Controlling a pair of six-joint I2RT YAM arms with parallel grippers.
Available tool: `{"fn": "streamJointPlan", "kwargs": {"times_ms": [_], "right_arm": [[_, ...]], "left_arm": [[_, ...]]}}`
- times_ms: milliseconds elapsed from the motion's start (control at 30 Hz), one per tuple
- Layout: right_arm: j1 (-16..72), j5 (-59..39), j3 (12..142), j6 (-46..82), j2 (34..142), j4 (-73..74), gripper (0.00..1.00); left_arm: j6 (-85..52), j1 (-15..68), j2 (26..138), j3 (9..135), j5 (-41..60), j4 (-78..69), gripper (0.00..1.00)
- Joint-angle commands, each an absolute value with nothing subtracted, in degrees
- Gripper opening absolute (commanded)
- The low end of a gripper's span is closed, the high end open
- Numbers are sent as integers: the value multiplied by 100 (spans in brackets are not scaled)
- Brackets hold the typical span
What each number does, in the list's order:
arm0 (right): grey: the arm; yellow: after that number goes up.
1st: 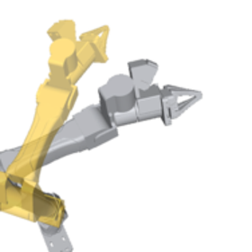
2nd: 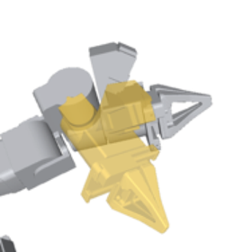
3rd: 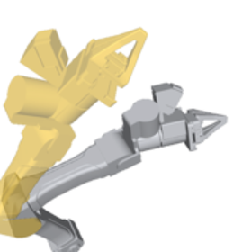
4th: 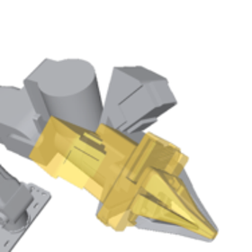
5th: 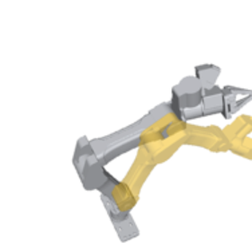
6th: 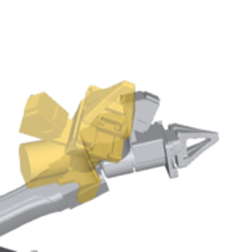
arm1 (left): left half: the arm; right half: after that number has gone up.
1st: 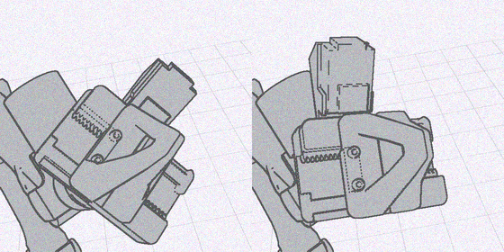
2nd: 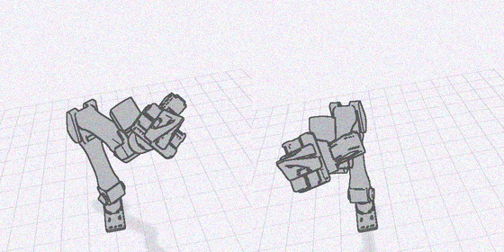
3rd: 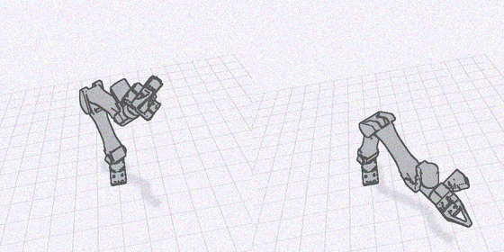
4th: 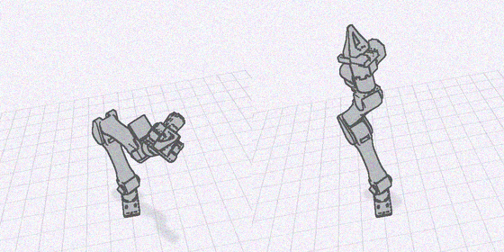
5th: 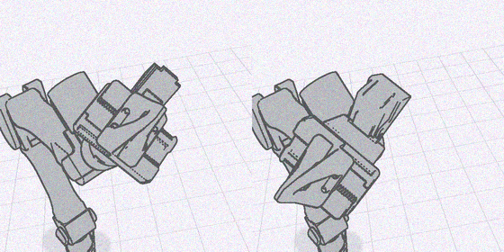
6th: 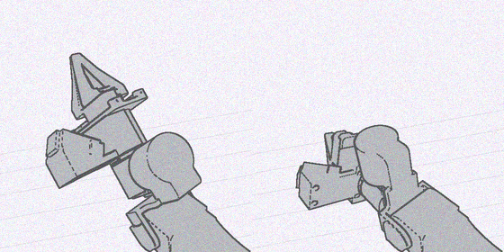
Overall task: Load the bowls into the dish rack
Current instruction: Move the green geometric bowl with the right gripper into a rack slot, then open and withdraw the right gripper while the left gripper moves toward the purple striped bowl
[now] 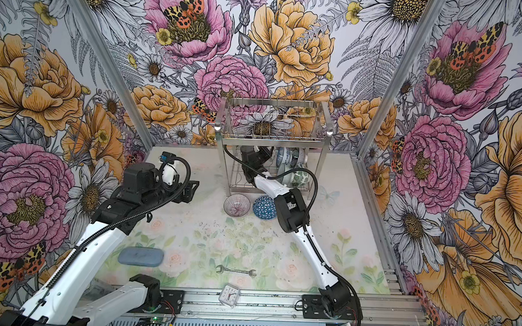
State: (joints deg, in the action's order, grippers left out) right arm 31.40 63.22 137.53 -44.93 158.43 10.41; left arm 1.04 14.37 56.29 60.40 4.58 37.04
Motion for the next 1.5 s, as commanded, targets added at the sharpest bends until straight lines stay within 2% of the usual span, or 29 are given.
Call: {"fn": "streamJointPlan", "kwargs": {"times_ms": [0,167,267,433,967,1000,1100,1167,1333,1433,1467], "right_arm": [[3122,6328,13984,-4274,15840,703,0],[3143,6280,13949,-3592,15688,-151,0],[3178,6253,13683,-3444,15519,-176,0],[3235,6099,13411,-3042,15259,-427,16],[3252,5482,12860,-2445,14535,-861,35],[3253,5473,12810,-2442,14480,-858,39],[3252,5420,12648,-2403,14283,-856,64],[3261,5389,12494,-2362,14136,-857,76],[3298,5205,11938,-2209,13590,-854,87],[3342,4928,11320,-2030,13123,-851,100],[3353,4852,11110,-1947,12949,-827,100]], "left_arm": [[103,1372,5537,5977,607,3560,99],[105,1379,5528,5968,620,3557,99],[96,1379,5537,5972,636,3551,99],[93,1375,5533,5970,659,3551,99],[74,1375,5570,5975,691,3557,98],[79,1377,5579,5970,699,3557,99],[78,1372,5590,5970,702,3553,99],[70,1380,5603,5969,703,3556,99],[70,1377,5651,5969,695,3557,99],[53,1379,5694,5974,686,3559,99],[48,1379,5719,5970,687,3557,99]]}}
